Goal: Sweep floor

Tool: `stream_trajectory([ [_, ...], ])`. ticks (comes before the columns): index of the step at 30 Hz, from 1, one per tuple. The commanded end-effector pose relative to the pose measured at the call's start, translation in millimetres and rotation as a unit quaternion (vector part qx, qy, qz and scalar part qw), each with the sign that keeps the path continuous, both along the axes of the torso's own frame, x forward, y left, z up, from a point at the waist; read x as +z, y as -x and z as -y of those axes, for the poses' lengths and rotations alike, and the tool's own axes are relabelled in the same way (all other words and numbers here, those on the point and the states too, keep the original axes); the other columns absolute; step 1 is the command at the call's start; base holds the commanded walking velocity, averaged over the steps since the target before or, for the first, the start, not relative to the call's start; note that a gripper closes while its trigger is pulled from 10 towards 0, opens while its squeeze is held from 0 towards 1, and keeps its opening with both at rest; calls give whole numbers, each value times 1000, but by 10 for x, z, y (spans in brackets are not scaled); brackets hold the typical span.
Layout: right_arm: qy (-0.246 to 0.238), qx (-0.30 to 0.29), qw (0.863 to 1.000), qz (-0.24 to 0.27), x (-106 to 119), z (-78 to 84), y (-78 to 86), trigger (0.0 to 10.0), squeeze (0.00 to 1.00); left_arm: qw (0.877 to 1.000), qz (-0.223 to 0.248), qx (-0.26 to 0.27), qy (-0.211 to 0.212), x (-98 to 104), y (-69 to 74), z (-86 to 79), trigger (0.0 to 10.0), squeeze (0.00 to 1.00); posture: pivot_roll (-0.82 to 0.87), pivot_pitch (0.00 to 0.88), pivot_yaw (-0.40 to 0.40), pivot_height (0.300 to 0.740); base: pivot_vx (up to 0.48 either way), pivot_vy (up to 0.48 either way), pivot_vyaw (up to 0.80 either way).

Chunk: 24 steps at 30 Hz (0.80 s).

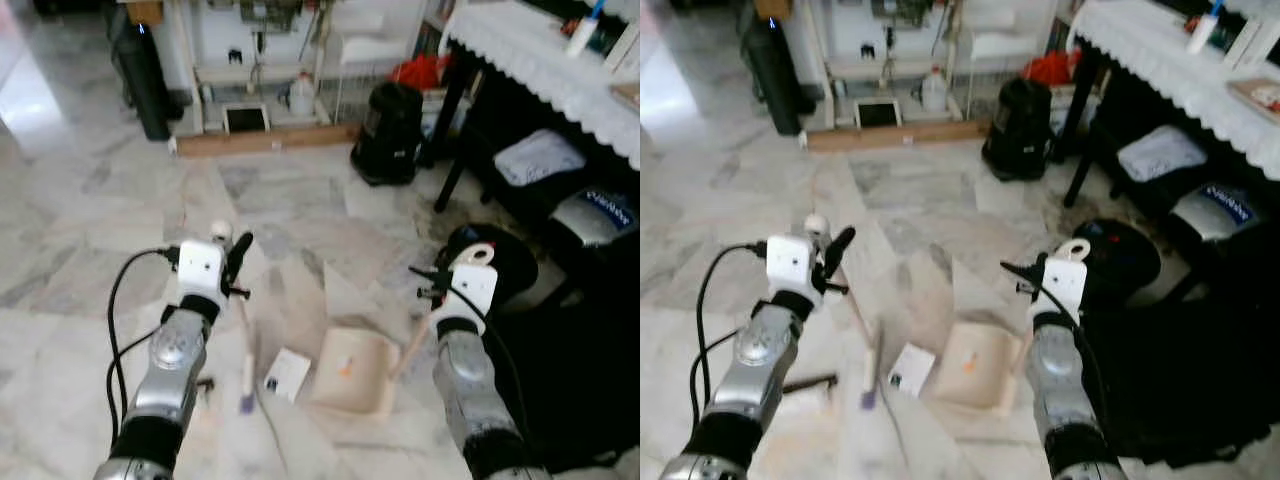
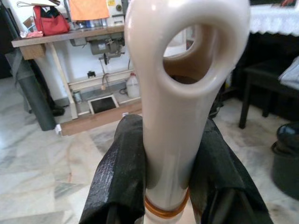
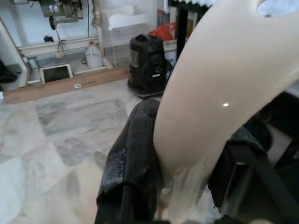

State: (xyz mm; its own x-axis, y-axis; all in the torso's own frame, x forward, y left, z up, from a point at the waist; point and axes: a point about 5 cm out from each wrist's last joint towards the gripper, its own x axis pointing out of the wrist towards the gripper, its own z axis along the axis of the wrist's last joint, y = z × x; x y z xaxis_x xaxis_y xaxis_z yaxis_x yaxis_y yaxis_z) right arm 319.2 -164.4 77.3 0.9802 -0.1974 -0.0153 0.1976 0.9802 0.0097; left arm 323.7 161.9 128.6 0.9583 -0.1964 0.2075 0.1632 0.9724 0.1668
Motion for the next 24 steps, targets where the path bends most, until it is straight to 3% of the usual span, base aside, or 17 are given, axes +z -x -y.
stream_trajectory([
  [1,6,-7,1000,19,90,56,-27,10000,0,1000,18,-11,5,69,-7,70,10000,0,-57,90,-36,740,364,0,0],
  [11,25,17,999,21,98,2,-34,10000,0,1000,18,-10,5,71,-10,66,10000,0,-56,92,-36,740,364,0,0],
  [24,13,2,1000,18,84,44,-25,10000,0,1000,19,-9,5,70,-6,65,10000,0,-57,89,-37,740,353,0,127],
])
